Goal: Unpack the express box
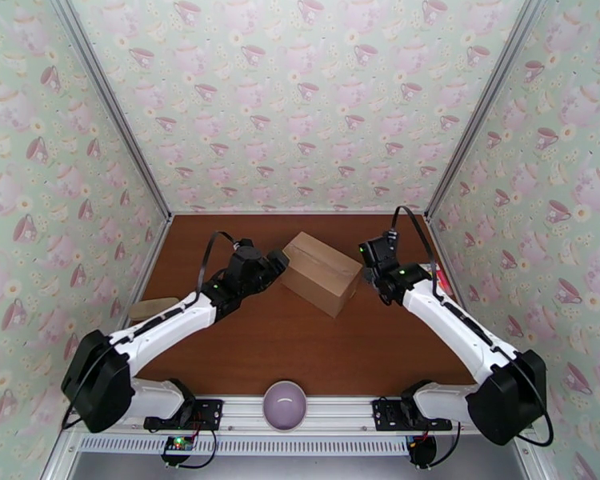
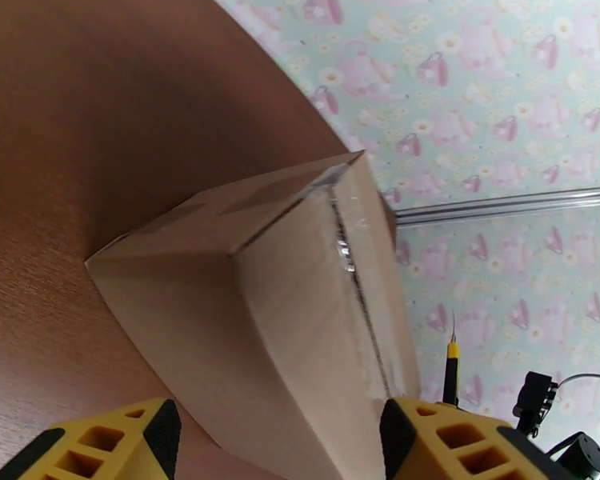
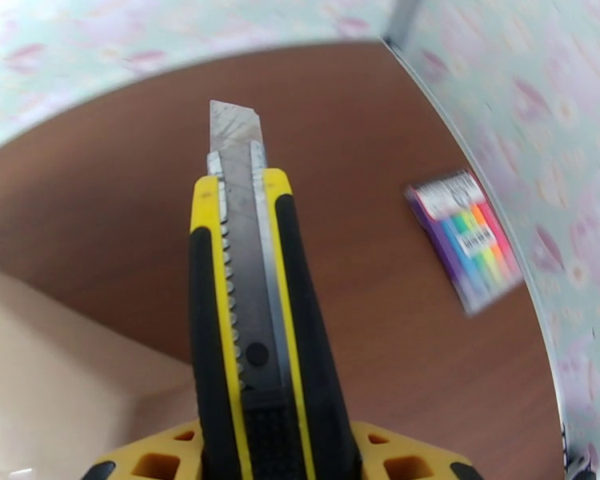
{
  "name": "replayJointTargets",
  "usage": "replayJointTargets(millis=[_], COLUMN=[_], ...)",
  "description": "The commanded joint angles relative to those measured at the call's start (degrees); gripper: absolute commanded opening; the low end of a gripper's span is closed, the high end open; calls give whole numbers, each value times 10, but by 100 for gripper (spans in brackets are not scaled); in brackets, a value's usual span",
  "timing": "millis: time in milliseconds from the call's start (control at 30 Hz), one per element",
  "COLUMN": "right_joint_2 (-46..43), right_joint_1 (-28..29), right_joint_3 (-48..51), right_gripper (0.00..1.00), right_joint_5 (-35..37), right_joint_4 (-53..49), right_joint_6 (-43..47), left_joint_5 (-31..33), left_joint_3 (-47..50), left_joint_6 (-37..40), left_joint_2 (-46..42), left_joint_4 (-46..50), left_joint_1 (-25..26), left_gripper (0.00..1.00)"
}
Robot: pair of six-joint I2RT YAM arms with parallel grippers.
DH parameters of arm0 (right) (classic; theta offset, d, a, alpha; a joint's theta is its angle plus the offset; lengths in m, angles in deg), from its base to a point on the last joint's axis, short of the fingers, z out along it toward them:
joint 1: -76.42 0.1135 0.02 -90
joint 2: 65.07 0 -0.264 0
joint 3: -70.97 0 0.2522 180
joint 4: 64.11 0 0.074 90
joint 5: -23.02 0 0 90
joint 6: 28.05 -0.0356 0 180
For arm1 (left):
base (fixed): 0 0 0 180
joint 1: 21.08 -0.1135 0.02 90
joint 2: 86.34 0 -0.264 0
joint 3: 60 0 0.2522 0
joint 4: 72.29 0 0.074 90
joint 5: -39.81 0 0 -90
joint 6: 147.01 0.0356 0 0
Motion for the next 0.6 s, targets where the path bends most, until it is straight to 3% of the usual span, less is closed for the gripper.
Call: replayJointTargets(millis=[0, 133, 567], right_joint_2=[14, 48, 112], right_joint_1=[-25, -48, -36], right_joint_3=[6, 4, -10], right_gripper=[0, 0, 0], right_joint_5=[-5, -23, -74], right_joint_4=[61, 96, 170], right_joint_6=[-9, -6, 19], left_joint_5=[18, 19, 39], left_joint_3=[-9, -15, -25], left_joint_6=[22, 23, 41], left_joint_2=[18, 36, 55], left_joint_4=[2, -4, -14], left_joint_1=[-5, -12, -42], left_gripper=[72, 72, 71])
